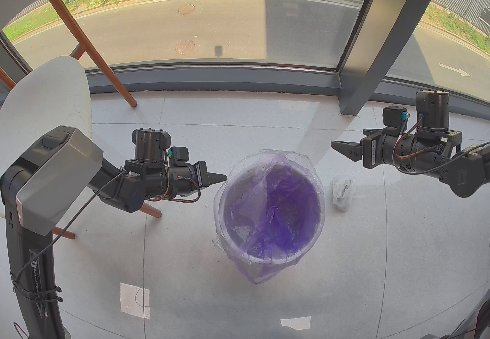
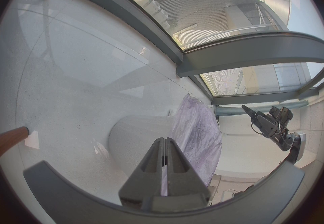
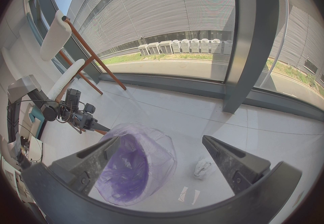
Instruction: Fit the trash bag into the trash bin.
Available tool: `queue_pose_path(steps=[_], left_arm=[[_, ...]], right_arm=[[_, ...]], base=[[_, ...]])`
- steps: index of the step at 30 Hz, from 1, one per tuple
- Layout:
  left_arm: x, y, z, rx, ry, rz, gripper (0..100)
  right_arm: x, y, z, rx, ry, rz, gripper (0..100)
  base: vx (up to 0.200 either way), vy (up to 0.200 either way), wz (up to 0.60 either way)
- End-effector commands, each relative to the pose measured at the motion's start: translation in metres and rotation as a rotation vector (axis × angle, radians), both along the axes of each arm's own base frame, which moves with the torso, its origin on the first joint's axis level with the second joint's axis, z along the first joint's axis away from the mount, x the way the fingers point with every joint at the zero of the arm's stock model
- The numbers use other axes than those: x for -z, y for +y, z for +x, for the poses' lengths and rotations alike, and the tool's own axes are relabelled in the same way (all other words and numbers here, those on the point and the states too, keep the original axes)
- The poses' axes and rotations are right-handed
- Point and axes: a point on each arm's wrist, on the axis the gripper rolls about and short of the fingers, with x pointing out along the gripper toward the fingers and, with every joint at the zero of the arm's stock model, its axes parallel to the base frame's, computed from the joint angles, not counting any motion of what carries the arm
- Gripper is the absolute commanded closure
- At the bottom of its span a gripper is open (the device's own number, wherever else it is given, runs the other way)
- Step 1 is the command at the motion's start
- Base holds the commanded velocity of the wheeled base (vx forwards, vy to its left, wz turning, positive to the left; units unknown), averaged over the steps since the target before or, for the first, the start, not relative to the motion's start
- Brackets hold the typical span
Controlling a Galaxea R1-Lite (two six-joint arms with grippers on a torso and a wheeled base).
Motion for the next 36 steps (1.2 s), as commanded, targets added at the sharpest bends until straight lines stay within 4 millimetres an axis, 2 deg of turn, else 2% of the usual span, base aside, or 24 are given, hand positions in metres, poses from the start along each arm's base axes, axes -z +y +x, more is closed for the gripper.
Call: queue_pose_path(steps=[1,12,13,20,27,36], left_arm=[[-0.003,-0.003,-0.001,0.002,0.003,-0.011,100],[-0.006,0.006,0.002,-0.016,-0.003,-0.016,100],[-0.010,0.008,0.005,-0.022,-0.020,-0.020,0],[-0.031,0.001,0.020,-0.015,-0.105,-0.044,0],[-0.025,-0.013,0.029,-0.009,-0.078,-0.081,0],[-0.020,-0.031,0.029,0.006,-0.024,-0.123,0]], right_arm=[[-0.002,-0.002,-0.001,0.004,-0.008,0.003,0],[-0.008,-0.003,-0.008,0.003,-0.021,0.007,0],[-0.007,-0.004,-0.008,0.003,-0.019,0.006,0],[-0.004,-0.002,-0.013,-0.004,-0.010,0.004,0],[-0.004,-0.003,-0.015,-0.003,-0.009,0.004,0],[-0.006,-0.004,-0.017,-0.002,-0.010,0.004,0]], base=[[0.000,0.000,0.00],[0.000,0.000,0.00],[0.000,0.000,0.00],[0.000,0.000,0.00],[0.000,0.000,0.00],[0.000,0.000,0.00]])
